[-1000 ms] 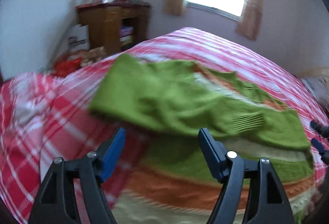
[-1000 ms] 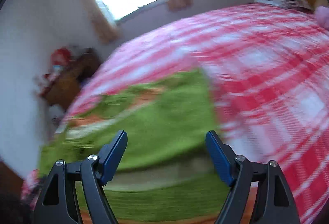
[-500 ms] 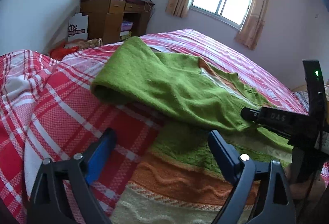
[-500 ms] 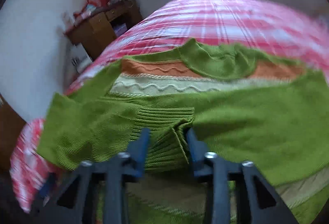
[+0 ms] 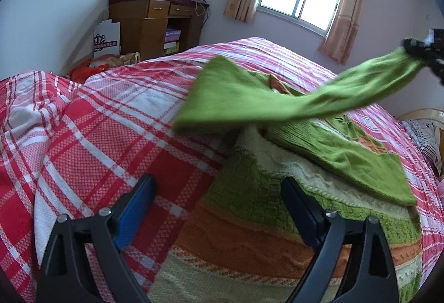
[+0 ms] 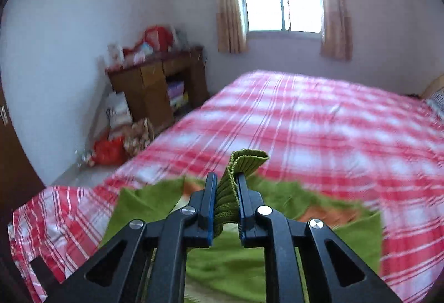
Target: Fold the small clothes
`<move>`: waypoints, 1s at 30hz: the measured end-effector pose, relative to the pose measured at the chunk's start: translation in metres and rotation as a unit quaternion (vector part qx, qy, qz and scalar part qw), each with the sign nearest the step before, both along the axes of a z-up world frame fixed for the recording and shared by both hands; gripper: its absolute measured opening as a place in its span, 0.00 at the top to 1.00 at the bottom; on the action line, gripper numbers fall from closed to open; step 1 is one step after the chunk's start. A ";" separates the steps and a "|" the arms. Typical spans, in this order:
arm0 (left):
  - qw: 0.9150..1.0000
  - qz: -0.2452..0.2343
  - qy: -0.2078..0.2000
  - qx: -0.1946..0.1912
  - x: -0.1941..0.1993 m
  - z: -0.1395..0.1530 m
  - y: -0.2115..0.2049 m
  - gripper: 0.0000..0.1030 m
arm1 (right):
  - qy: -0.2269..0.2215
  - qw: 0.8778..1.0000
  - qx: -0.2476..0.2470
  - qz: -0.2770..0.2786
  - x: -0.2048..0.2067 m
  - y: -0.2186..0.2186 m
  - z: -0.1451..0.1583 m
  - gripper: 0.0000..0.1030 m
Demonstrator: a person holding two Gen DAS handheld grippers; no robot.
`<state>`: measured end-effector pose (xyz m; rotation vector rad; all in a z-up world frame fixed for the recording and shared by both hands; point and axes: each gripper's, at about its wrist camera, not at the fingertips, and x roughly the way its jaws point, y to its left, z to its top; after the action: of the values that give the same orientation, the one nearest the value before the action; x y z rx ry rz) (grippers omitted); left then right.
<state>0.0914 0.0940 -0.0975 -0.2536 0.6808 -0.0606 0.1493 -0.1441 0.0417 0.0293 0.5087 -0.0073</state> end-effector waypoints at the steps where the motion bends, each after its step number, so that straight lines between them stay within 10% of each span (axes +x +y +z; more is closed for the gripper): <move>1: 1.000 0.000 0.000 0.001 0.000 0.000 0.000 0.09 | -0.009 1.000 -0.004 -0.004 -0.006 -0.010 0.008 0.88; 7: 1.000 0.004 0.004 0.015 0.002 0.000 -0.004 0.09 | -0.017 0.997 -0.047 -0.061 -0.036 -0.076 0.005 0.88; 20: 0.999 0.004 0.011 0.030 0.004 -0.001 -0.008 0.08 | 0.155 0.971 -0.057 -0.171 -0.056 -0.168 -0.139 0.74; 23: 0.999 0.003 0.013 0.033 0.005 -0.002 -0.009 0.07 | 0.119 0.971 -0.005 -0.205 -0.086 -0.188 -0.126 0.49; 26: 0.999 0.003 0.017 0.039 0.005 -0.001 -0.012 0.06 | 0.094 0.957 -0.013 -0.273 -0.113 -0.198 -0.110 0.48; 30: 0.998 0.008 0.026 0.064 0.004 0.008 -0.017 0.08 | 0.038 0.973 0.031 -0.227 -0.134 -0.191 -0.081 0.48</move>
<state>0.0952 0.0767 -0.0894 -0.1376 0.7322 0.0059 0.0150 -0.3351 -0.0391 0.2063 0.5690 -0.4427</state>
